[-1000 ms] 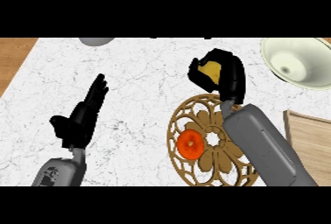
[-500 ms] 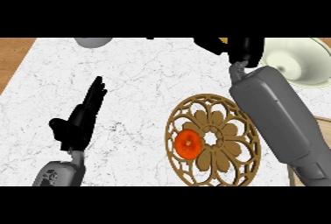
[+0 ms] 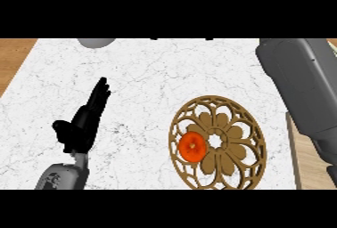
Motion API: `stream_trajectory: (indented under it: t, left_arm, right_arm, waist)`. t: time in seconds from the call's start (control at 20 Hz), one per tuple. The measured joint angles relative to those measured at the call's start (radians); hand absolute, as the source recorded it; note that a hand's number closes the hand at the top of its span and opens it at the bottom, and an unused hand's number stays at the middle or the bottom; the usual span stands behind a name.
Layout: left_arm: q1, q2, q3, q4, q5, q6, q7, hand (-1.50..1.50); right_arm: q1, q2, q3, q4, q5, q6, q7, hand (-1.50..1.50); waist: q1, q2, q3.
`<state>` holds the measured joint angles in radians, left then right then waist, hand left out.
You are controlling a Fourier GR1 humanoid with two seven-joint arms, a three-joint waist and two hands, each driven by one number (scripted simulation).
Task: Pick the lemon from the placemat and place it in the bowl
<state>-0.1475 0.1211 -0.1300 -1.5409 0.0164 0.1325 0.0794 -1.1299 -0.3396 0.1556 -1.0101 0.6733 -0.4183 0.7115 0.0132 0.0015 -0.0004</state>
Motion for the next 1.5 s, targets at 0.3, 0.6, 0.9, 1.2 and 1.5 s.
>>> stream_trajectory:
  t: [0.3, 0.6, 0.9, 1.2, 1.5]
  left_arm:
    - [-0.019, 0.0, 0.011, -0.004, -0.001, -0.007, 0.019, 0.0]
    - [-0.024, 0.003, 0.022, 0.023, -0.004, -0.019, -0.009, 0.0]
    - [-0.027, -0.012, 0.015, 0.019, -0.013, -0.017, -0.006, 0.0]
    - [-0.018, -0.024, 0.005, 0.014, -0.023, -0.017, -0.016, 0.0]
    - [-0.04, -0.027, 0.008, 0.017, -0.026, -0.02, 0.005, 0.0]
  right_arm:
    - [-0.064, -0.059, -0.08, 0.192, 0.002, 0.017, -0.081, 1.5]
    - [-0.07, -0.14, -0.081, 0.347, 0.068, 0.053, -0.127, 1.5]
    - [-0.052, -0.208, -0.119, 0.51, 0.097, 0.013, -0.227, 1.5]
    - [-0.012, -0.254, -0.171, 0.661, 0.1, -0.072, -0.346, 1.5]
    - [0.023, -0.292, -0.232, 0.771, 0.063, -0.064, -0.453, 1.5]
  waist:
    - [0.006, 0.004, 0.0]
    - [0.008, 0.007, 0.0]
    - [0.016, 0.01, 0.001]
    - [0.027, 0.016, 0.002]
    - [0.032, 0.02, 0.003]
